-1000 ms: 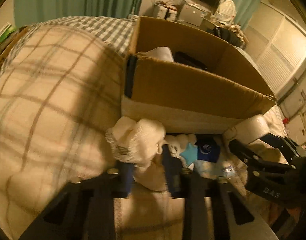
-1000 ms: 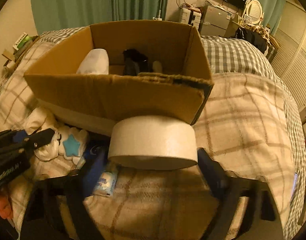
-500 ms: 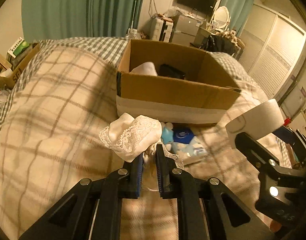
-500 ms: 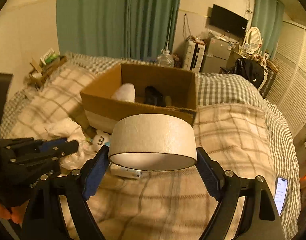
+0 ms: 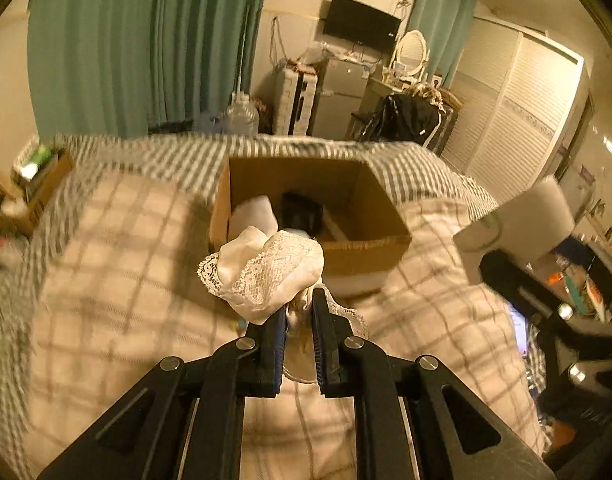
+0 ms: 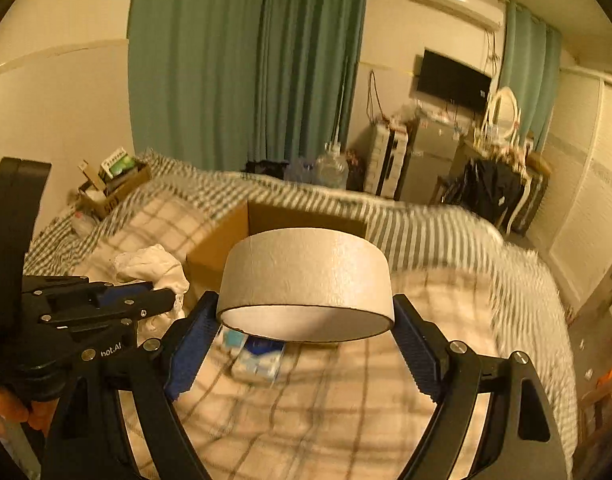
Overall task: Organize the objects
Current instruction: 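Grasp the white lace cloth with the left tool while the right tool grasps the tape roll, then carry the lace cloth and tape roll into the box and open both tools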
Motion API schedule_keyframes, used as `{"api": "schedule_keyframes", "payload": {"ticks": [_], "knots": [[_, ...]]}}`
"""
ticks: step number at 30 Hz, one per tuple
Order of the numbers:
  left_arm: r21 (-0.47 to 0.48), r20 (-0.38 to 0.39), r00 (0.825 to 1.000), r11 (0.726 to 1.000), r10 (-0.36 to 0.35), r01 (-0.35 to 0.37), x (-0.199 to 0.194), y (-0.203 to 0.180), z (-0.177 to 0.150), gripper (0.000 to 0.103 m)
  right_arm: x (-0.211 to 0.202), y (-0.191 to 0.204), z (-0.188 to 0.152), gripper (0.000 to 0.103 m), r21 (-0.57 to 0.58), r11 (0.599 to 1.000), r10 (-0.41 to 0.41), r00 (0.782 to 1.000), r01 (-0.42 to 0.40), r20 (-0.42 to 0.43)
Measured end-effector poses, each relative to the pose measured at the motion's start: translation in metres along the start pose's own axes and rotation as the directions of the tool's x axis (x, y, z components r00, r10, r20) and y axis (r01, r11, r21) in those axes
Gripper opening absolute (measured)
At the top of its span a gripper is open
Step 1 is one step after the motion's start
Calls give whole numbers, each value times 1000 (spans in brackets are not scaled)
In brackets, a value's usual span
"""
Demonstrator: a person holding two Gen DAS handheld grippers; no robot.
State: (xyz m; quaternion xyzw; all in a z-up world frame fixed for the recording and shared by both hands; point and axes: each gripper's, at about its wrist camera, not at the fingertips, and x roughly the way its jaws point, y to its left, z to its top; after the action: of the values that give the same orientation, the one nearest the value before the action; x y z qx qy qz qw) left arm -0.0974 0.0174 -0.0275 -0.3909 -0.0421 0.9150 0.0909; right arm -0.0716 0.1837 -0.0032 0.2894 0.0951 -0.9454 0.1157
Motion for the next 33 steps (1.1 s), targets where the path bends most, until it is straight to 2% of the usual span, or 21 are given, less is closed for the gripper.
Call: {"api": "schedule_keyframes", "payload": {"ticks": [6,10,17,21,24,28,33], "knots": [[48,41,998,998,45,-47,-1,-1,49,12,3,-10,47,84,-13,1000,14,999,-13,49],[62,64,997,997,40,-44,2,-1,78,12,15,-19,80,84,15,999,51,997,-52,60],[72,59,996,995,63,-68,38,10,120,12,61,-32,125,84,13,999,39,998,-40,41],[69,5,998,995,67,-67,82,20,123,12,104,-36,115,84,24,999,36,999,-36,-2],[64,-36,997,996,61,-59,111,24,114,12,143,-38,99,84,52,996,69,995,-65,-65],[49,-102,994,998,43,-38,152,32,100,12,187,-40,77,84,53,997,69,989,-63,-132],[44,-129,991,999,32,-27,175,40,93,12,212,-39,62,84,66,995,89,982,-79,-164]]}}
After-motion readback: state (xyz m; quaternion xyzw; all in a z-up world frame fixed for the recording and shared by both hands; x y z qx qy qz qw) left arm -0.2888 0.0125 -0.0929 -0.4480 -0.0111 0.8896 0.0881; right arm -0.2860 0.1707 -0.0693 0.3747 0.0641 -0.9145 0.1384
